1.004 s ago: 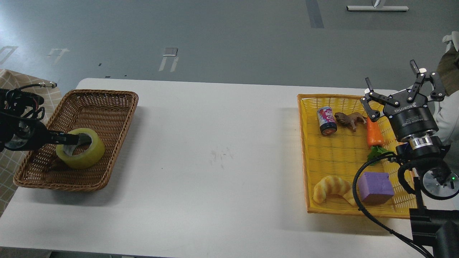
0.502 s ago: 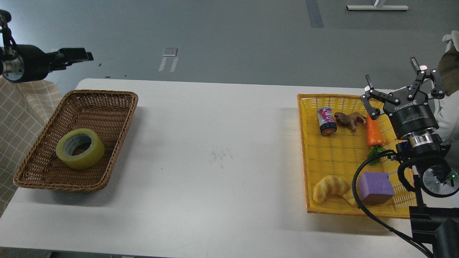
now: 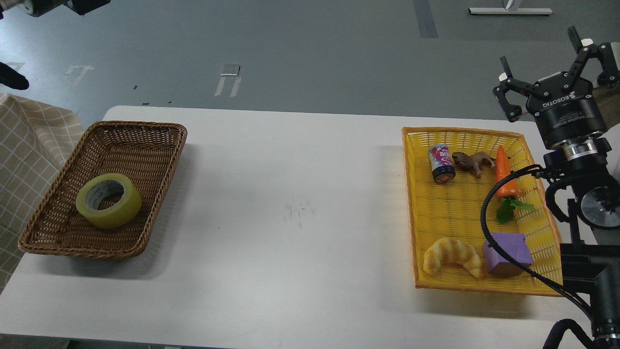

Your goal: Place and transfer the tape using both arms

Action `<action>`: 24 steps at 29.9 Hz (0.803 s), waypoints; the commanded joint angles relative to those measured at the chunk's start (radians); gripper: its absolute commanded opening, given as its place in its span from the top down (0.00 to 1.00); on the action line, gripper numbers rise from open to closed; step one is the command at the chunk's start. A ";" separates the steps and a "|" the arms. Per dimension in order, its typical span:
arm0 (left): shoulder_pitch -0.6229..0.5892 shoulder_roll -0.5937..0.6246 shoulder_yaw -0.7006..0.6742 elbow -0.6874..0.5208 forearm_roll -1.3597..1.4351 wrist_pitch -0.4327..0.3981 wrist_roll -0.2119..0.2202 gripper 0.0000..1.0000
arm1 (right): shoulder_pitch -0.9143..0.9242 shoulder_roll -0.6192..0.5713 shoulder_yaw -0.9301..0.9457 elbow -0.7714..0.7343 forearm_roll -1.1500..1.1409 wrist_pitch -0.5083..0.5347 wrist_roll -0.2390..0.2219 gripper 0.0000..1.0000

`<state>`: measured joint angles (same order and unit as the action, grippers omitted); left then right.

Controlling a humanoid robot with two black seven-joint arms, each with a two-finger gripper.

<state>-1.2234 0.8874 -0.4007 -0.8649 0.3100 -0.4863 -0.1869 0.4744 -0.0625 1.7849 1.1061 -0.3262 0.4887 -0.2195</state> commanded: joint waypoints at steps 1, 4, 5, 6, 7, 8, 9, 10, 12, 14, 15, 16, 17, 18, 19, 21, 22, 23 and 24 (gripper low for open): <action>0.016 -0.024 -0.030 -0.016 -0.100 -0.002 0.000 0.02 | 0.058 -0.014 -0.031 -0.031 -0.001 0.000 -0.001 0.00; 0.024 -0.038 -0.046 -0.028 -0.138 -0.002 0.000 0.02 | 0.101 -0.020 -0.062 -0.055 -0.001 0.000 0.000 0.00; 0.036 -0.042 -0.058 -0.039 -0.155 -0.002 -0.002 0.02 | 0.113 -0.025 -0.074 -0.064 0.001 0.000 -0.001 0.00; 0.042 -0.045 -0.066 -0.045 -0.163 -0.002 -0.003 0.02 | 0.119 -0.028 -0.081 -0.066 -0.001 0.000 -0.001 0.00; 0.059 -0.051 -0.084 -0.060 -0.173 -0.002 -0.015 0.02 | 0.130 -0.029 -0.094 -0.071 -0.001 0.000 -0.001 0.00; 0.083 -0.054 -0.104 -0.081 -0.180 -0.002 -0.031 0.02 | 0.141 -0.029 -0.111 -0.072 -0.001 0.000 0.000 0.00; 0.097 -0.058 -0.115 -0.094 -0.181 -0.002 -0.038 0.02 | 0.145 -0.029 -0.120 -0.074 -0.001 0.000 -0.001 0.00; 0.129 -0.067 -0.139 -0.121 -0.181 -0.002 -0.054 0.02 | 0.153 -0.029 -0.137 -0.077 -0.001 0.000 0.000 0.00; 0.160 -0.076 -0.165 -0.146 -0.181 -0.002 -0.063 0.02 | 0.159 -0.029 -0.153 -0.083 -0.001 0.000 0.000 0.00; 0.232 -0.102 -0.231 -0.187 -0.181 -0.002 -0.066 0.02 | 0.177 -0.029 -0.176 -0.095 -0.001 0.000 0.000 0.00; 0.251 -0.111 -0.248 -0.197 -0.181 -0.002 -0.066 0.02 | 0.182 -0.028 -0.179 -0.103 -0.001 0.000 0.000 0.00; 0.283 -0.128 -0.282 -0.210 -0.181 -0.002 -0.066 0.02 | 0.188 -0.026 -0.188 -0.117 -0.001 0.000 0.000 0.00; 0.300 -0.136 -0.297 -0.217 -0.181 -0.002 -0.065 0.02 | 0.191 -0.026 -0.193 -0.123 -0.001 0.000 0.000 0.00; 0.315 -0.142 -0.312 -0.223 -0.181 -0.002 -0.065 0.02 | 0.194 -0.025 -0.197 -0.126 -0.001 0.000 0.000 0.00; 0.343 -0.159 -0.338 -0.235 -0.181 -0.002 -0.065 0.02 | 0.199 -0.023 -0.205 -0.133 -0.001 0.000 0.000 0.00; 0.376 -0.188 -0.375 -0.243 -0.181 -0.002 -0.065 0.02 | 0.202 -0.022 -0.216 -0.143 -0.004 0.000 0.000 0.00; 0.395 -0.208 -0.394 -0.244 -0.181 -0.002 -0.065 0.02 | 0.202 -0.020 -0.222 -0.146 -0.008 0.000 0.000 0.00; 0.403 -0.219 -0.403 -0.243 -0.181 -0.002 -0.065 0.02 | 0.202 -0.019 -0.225 -0.147 -0.013 0.000 0.000 0.00; 0.410 -0.228 -0.411 -0.244 -0.181 -0.002 -0.063 0.02 | 0.202 -0.019 -0.228 -0.147 -0.017 0.000 0.000 0.00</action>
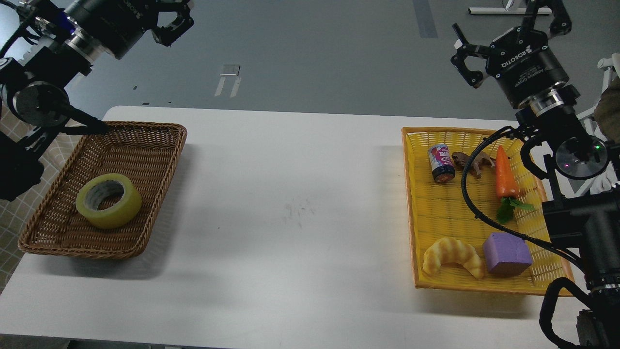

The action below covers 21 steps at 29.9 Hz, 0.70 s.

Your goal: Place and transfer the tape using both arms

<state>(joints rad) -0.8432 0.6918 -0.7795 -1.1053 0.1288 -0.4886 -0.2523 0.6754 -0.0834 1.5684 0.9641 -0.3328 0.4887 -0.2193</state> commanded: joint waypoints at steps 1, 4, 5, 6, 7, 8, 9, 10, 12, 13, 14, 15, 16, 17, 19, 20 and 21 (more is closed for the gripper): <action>0.042 -0.052 -0.044 -0.004 0.000 0.000 0.004 0.02 | 0.001 0.002 -0.019 -0.005 -0.021 0.000 -0.002 0.00; 0.065 -0.098 -0.057 -0.002 0.000 0.000 0.010 0.02 | 0.001 0.002 -0.047 -0.005 -0.054 0.000 -0.003 0.00; 0.067 -0.106 -0.057 -0.002 -0.001 0.000 0.011 0.02 | 0.001 0.002 -0.053 -0.005 -0.061 0.000 -0.003 0.00; 0.070 -0.122 -0.057 -0.002 -0.003 0.000 0.013 0.02 | 0.001 0.002 -0.062 -0.005 -0.066 0.000 -0.003 0.00; 0.070 -0.132 -0.058 -0.002 -0.003 0.000 0.013 0.02 | 0.003 0.004 -0.065 -0.005 -0.066 0.000 -0.003 0.00; 0.073 -0.142 -0.058 -0.002 -0.003 0.000 0.013 0.02 | 0.001 0.002 -0.070 -0.007 -0.068 0.000 -0.003 0.00; 0.087 -0.161 -0.058 -0.001 -0.005 0.000 0.013 0.02 | 0.001 0.004 -0.079 -0.007 -0.069 0.000 -0.003 0.00; 0.099 -0.179 -0.060 0.001 -0.005 0.000 0.014 0.02 | 0.001 0.002 -0.090 -0.007 -0.071 0.000 -0.003 0.00; 0.111 -0.205 -0.060 0.004 -0.005 0.000 0.016 0.02 | -0.003 0.001 -0.103 -0.007 -0.084 0.000 -0.003 0.00; 0.116 -0.213 -0.060 0.005 -0.005 0.000 0.018 0.02 | -0.005 0.001 -0.105 -0.007 -0.091 0.000 -0.003 0.00; 0.124 -0.221 -0.060 0.005 -0.005 0.000 0.019 0.02 | -0.007 0.001 -0.107 -0.007 -0.097 0.000 -0.003 0.00; 0.137 -0.235 -0.060 0.007 -0.005 0.000 0.019 0.02 | -0.010 0.001 -0.107 -0.007 -0.103 0.000 -0.003 0.00; 0.142 -0.241 -0.060 0.008 -0.005 0.000 0.019 0.02 | -0.011 0.001 -0.107 -0.007 -0.103 0.000 -0.003 0.00; 0.151 -0.248 -0.060 0.008 -0.005 0.000 0.019 0.02 | -0.014 0.002 -0.107 -0.007 -0.101 0.000 -0.003 0.00; 0.167 -0.258 -0.060 0.008 -0.005 0.000 0.019 0.02 | -0.017 0.004 -0.105 -0.007 -0.097 0.000 0.001 0.00; 0.170 -0.261 -0.061 0.008 -0.005 0.000 0.019 0.02 | -0.020 0.004 -0.105 -0.007 -0.097 0.000 0.001 0.00; 0.177 -0.262 -0.066 0.008 -0.005 0.000 0.019 0.02 | -0.025 0.005 -0.105 -0.007 -0.097 0.000 0.001 0.00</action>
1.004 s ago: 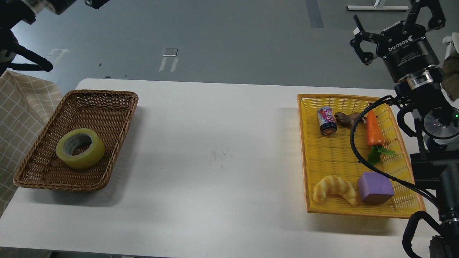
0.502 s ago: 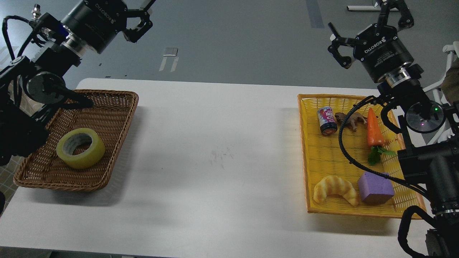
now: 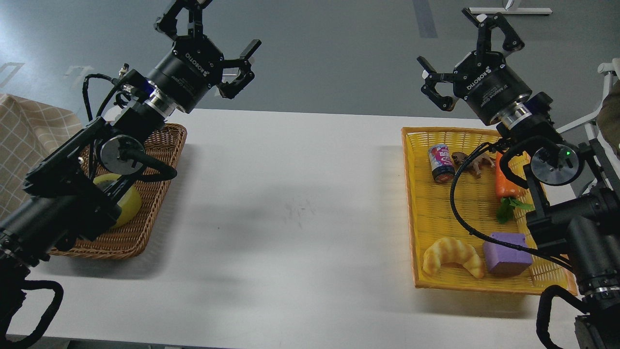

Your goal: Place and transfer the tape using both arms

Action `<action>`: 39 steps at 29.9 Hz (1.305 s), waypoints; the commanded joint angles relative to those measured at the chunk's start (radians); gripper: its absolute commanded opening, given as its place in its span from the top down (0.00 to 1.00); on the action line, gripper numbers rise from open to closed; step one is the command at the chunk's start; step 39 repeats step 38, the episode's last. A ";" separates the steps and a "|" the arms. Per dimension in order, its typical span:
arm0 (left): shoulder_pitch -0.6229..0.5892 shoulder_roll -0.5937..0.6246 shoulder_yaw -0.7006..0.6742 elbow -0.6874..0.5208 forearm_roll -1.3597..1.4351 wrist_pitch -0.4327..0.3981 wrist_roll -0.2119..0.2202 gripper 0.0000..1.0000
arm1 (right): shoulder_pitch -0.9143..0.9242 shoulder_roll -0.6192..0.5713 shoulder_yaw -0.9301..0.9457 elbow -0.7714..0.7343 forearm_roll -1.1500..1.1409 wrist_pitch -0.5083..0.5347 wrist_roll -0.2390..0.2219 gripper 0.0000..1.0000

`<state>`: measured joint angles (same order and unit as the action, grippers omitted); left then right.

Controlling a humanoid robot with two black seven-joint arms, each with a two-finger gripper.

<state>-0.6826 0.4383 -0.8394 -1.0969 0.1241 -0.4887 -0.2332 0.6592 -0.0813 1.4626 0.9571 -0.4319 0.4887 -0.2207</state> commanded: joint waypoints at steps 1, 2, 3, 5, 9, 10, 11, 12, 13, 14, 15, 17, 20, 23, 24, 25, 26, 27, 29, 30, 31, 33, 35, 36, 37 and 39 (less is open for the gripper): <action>0.018 -0.010 -0.010 0.000 0.000 0.000 0.000 0.02 | -0.009 0.005 -0.001 0.002 0.002 0.000 0.003 0.00; 0.021 -0.012 -0.018 0.000 -0.001 0.000 0.000 0.02 | -0.009 0.012 0.001 0.002 0.002 0.000 0.003 0.00; 0.023 -0.013 -0.020 0.000 -0.001 0.000 0.000 0.02 | -0.009 0.017 0.001 0.002 0.002 0.000 0.004 0.00; 0.024 -0.015 -0.021 0.000 -0.003 0.000 0.000 0.02 | -0.009 0.020 0.001 0.003 0.002 0.000 0.006 0.00; 0.028 -0.019 -0.021 0.000 -0.001 0.000 0.000 0.02 | -0.013 0.028 0.004 0.005 0.004 0.000 0.007 0.00; 0.028 -0.019 -0.021 0.000 -0.001 0.000 0.000 0.02 | -0.015 0.028 0.005 0.006 0.004 0.000 0.007 0.00; 0.028 -0.019 -0.021 0.000 -0.003 0.000 0.002 0.02 | -0.016 0.028 0.005 0.008 0.004 0.000 0.007 0.00; 0.026 -0.019 -0.021 0.000 -0.001 0.000 0.002 0.02 | -0.016 0.028 0.005 0.008 0.004 0.000 0.007 0.00; 0.028 -0.019 -0.023 0.002 -0.003 0.000 0.003 0.02 | -0.018 0.028 0.004 0.008 0.004 0.000 0.007 0.00; 0.028 -0.019 -0.023 0.003 -0.001 0.000 0.012 0.02 | -0.021 0.028 0.005 0.009 0.004 0.000 0.007 0.00; 0.028 -0.019 -0.024 0.003 -0.001 0.000 0.020 0.02 | -0.021 0.028 0.005 0.011 0.004 0.000 0.007 0.00; 0.028 -0.019 -0.029 0.003 -0.001 0.000 0.054 0.02 | -0.021 0.029 0.005 0.011 0.004 0.000 0.007 0.00; 0.028 -0.021 -0.036 0.005 -0.003 0.000 0.057 0.02 | -0.021 0.035 0.005 0.011 0.004 0.000 0.007 0.00; 0.029 -0.026 -0.053 0.005 -0.003 0.000 0.057 0.02 | -0.021 0.037 0.007 0.012 0.004 0.000 0.007 0.00; 0.029 -0.026 -0.056 0.005 -0.003 0.000 0.057 0.02 | -0.021 0.037 0.007 0.012 0.004 0.000 0.007 0.00; 0.029 -0.026 -0.059 0.005 -0.003 0.000 0.057 0.02 | -0.021 0.037 0.007 0.012 0.004 0.000 0.007 0.00; 0.029 -0.026 -0.061 0.005 -0.004 0.000 0.057 0.02 | -0.021 0.038 0.008 0.012 0.004 0.000 0.007 0.00; 0.032 -0.027 -0.067 0.005 -0.011 0.000 0.057 0.02 | -0.021 0.040 0.008 0.011 0.004 0.000 0.007 0.00; 0.038 -0.030 -0.076 0.002 -0.018 0.000 0.057 0.02 | -0.020 0.040 0.008 0.009 0.004 0.000 0.009 0.00; 0.043 -0.030 -0.084 0.002 -0.020 0.000 0.058 0.02 | -0.020 0.040 0.010 0.011 0.005 0.000 0.009 0.00; 0.044 -0.030 -0.083 0.002 -0.018 0.000 0.060 0.02 | -0.021 0.040 0.008 0.014 0.005 0.000 0.009 0.00; 0.044 -0.027 -0.084 0.002 -0.017 0.000 0.060 0.02 | -0.021 0.040 0.010 0.018 0.007 0.000 0.007 0.00; 0.044 -0.023 -0.086 0.002 -0.017 0.000 0.060 0.02 | -0.021 0.040 0.010 0.028 0.009 0.000 0.007 0.00; 0.044 -0.021 -0.086 0.002 -0.017 0.000 0.060 0.02 | -0.021 0.040 0.008 0.043 0.009 0.000 0.009 0.00; 0.044 -0.021 -0.087 0.002 -0.017 0.000 0.060 0.02 | -0.023 0.040 0.008 0.052 0.009 0.000 0.009 0.00; 0.044 -0.021 -0.087 0.002 -0.017 0.000 0.060 0.02 | -0.023 0.040 0.008 0.052 0.009 0.000 0.009 0.00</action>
